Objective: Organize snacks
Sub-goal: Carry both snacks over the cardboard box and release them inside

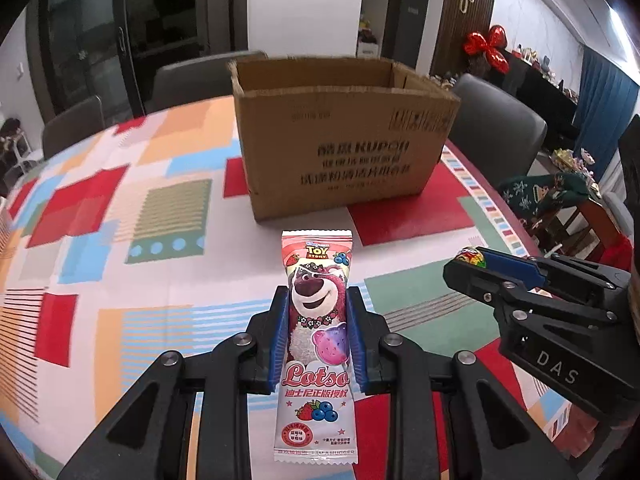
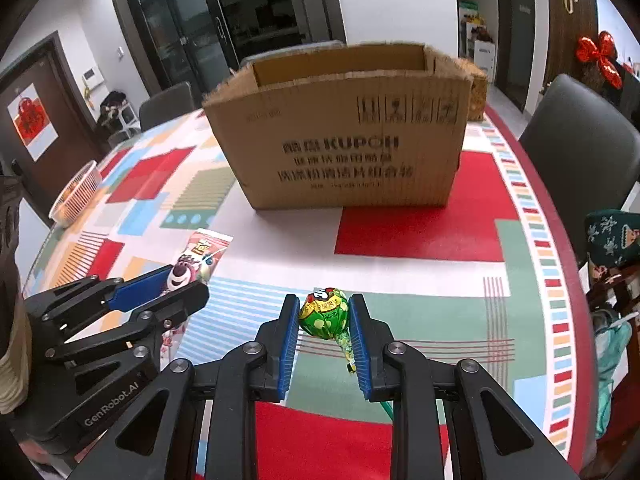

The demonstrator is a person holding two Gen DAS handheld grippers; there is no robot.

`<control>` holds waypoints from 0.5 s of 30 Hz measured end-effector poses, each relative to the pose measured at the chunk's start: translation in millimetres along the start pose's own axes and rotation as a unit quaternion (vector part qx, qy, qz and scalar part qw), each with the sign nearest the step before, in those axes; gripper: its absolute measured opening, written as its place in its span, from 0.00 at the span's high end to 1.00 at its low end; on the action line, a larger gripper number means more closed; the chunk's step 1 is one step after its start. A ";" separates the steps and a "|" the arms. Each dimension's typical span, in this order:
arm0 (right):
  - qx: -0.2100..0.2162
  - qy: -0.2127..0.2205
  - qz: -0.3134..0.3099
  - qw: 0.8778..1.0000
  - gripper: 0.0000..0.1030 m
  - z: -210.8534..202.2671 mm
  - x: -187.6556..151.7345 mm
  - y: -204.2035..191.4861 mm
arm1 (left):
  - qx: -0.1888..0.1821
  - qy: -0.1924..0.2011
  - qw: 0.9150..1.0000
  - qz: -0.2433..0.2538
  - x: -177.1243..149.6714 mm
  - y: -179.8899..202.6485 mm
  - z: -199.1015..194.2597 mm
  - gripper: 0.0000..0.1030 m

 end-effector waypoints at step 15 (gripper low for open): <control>-0.016 0.084 0.000 0.996 0.74 -66.8 26.6 8.4 | 0.005 0.063 0.998 -0.006 25.3 13.9 -54.4 0.73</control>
Point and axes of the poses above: each gripper's, at about its wrist camera, not at the fingertips, and z roughly the way its jaws point, y to its right, x to its top, the point moved 9 cm from there along z, roughly the way its jaws point, and after that the axes turned 10 degrees about -x, right-handed, at the moved point
